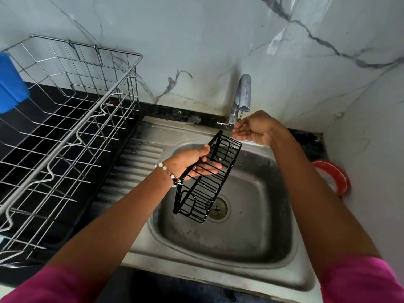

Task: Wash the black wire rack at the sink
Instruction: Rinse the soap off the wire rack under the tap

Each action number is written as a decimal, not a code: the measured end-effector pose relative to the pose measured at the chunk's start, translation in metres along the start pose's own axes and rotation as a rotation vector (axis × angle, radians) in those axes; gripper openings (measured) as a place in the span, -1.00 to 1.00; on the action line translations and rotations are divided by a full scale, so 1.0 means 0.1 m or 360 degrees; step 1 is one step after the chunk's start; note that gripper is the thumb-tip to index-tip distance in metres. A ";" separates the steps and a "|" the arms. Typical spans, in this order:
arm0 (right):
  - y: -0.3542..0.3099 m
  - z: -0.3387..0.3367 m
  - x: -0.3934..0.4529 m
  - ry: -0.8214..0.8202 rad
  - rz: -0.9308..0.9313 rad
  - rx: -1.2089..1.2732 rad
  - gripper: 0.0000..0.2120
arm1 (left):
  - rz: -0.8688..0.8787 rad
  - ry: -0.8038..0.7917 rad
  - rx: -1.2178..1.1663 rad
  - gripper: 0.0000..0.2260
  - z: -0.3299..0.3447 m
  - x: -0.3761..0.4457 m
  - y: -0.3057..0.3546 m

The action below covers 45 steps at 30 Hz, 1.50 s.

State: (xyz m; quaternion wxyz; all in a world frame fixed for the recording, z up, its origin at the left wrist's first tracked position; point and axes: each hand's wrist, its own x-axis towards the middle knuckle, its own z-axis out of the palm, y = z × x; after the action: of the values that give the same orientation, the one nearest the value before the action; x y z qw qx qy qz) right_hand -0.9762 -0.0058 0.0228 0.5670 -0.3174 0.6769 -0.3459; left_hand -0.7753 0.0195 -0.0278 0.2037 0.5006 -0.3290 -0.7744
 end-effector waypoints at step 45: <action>0.46 -0.09 -0.30 0.0215 -0.0622 -0.1099 -0.67 | 0.0602 0.0279 0.0552 -0.86 0.19 0.29 0.07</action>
State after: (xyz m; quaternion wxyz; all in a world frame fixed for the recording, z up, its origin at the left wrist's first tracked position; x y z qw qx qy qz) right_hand -0.9820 0.0450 0.0020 0.3048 -0.5885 0.7159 -0.2195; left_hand -0.8051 0.0018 -0.0365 0.2838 0.5227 -0.5255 -0.6083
